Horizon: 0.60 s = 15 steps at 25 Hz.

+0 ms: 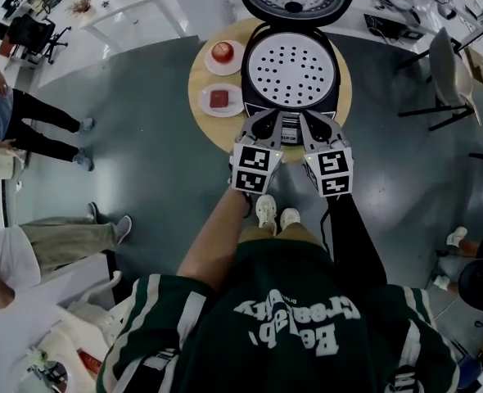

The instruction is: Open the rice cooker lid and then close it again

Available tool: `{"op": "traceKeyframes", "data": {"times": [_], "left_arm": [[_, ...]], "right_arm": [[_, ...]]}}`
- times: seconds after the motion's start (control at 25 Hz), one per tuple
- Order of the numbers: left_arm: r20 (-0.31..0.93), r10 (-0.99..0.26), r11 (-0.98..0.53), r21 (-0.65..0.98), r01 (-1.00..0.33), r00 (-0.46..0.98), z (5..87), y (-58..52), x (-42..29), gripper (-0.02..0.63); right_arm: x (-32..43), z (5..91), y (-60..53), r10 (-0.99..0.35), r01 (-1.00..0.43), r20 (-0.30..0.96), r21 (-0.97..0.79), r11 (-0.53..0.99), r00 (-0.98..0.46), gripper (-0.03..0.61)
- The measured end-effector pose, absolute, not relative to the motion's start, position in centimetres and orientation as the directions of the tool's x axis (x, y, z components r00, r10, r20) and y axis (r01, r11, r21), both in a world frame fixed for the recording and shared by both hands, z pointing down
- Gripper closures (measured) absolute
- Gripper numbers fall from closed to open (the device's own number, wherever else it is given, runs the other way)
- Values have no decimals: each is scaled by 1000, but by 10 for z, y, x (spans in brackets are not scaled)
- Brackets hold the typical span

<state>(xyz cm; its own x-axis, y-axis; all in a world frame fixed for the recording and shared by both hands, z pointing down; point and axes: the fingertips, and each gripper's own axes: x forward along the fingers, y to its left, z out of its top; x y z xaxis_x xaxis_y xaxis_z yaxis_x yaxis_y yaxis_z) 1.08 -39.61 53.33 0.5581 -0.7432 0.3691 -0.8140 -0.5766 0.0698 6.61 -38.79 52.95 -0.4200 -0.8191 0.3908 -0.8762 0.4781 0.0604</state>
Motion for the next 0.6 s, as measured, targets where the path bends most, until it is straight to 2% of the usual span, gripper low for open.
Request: {"op": "traceKeyframes", "data": {"times": [0.6], "left_arm": [[362,-729,-585,112,-804,581,535,-395,11,618]], "right_arm": [[66,530,-388,-822,-879,385,56,474,-419,574]]}}
